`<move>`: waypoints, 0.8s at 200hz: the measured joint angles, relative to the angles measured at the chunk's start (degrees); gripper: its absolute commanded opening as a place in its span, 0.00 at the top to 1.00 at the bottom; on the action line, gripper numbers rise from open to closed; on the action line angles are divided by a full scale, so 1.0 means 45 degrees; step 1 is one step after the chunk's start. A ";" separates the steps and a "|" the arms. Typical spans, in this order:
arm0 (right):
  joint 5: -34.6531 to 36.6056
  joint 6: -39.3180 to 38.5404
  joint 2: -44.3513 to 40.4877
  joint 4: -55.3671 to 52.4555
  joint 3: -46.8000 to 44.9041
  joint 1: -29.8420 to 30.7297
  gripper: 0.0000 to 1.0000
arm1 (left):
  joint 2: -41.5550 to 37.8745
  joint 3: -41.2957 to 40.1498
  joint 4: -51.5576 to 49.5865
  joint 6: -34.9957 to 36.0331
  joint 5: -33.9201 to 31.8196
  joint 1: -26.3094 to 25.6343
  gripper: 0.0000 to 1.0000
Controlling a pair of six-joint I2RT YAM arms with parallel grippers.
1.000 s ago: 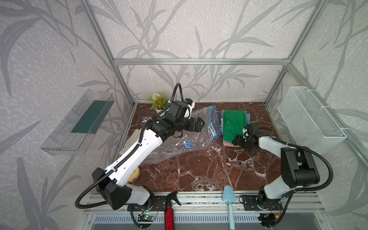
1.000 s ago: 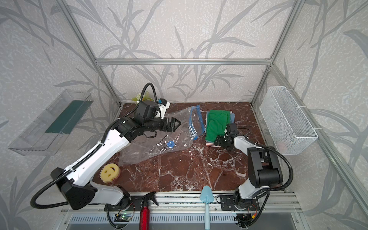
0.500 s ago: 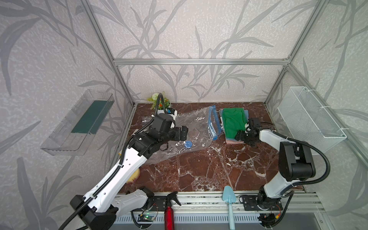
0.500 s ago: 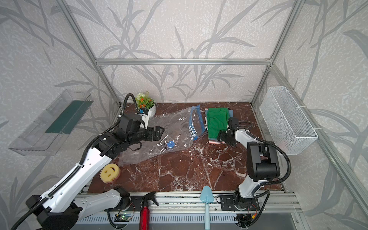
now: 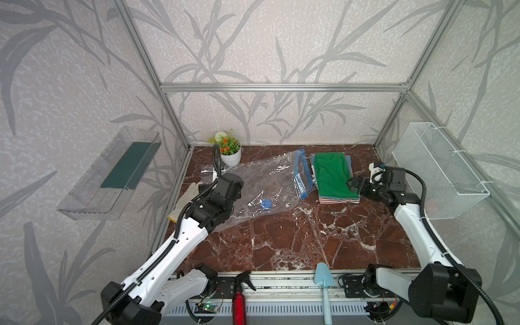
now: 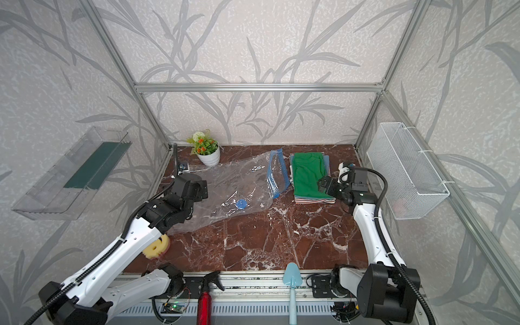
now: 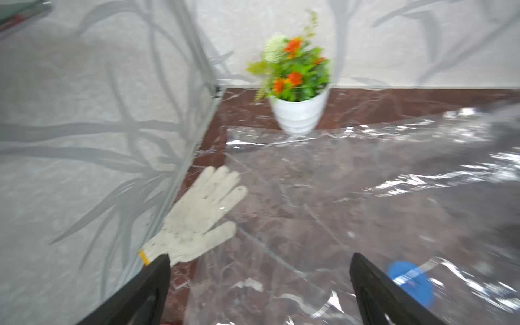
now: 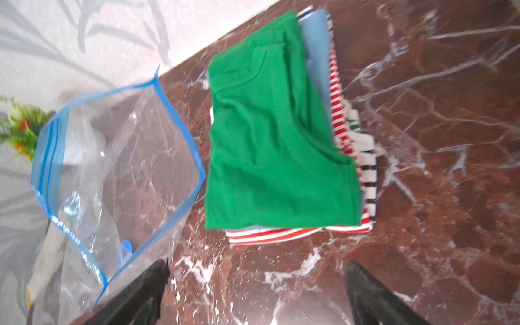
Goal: Take the tank top out of the vacuum bag
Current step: Reset both arms
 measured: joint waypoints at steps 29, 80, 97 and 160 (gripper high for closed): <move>0.0010 0.0097 -0.0146 0.2963 -0.2370 -0.1326 0.01 | 0.0651 -0.1923 0.1632 -0.0214 -0.0573 0.2516 0.01; 0.1477 -0.1700 -0.0529 0.8194 -0.6135 0.0034 0.01 | 0.2579 -0.3424 0.5357 0.0471 0.0034 0.4337 0.01; 0.1831 -0.2176 -0.0189 0.9831 -0.6470 0.0233 0.01 | 0.3249 -0.3925 0.7349 0.0767 0.0568 0.4653 0.01; 0.2302 -0.2929 0.1593 1.4066 -0.7732 0.1122 0.01 | 0.5532 -0.5620 1.3308 0.2735 0.2521 0.4789 0.01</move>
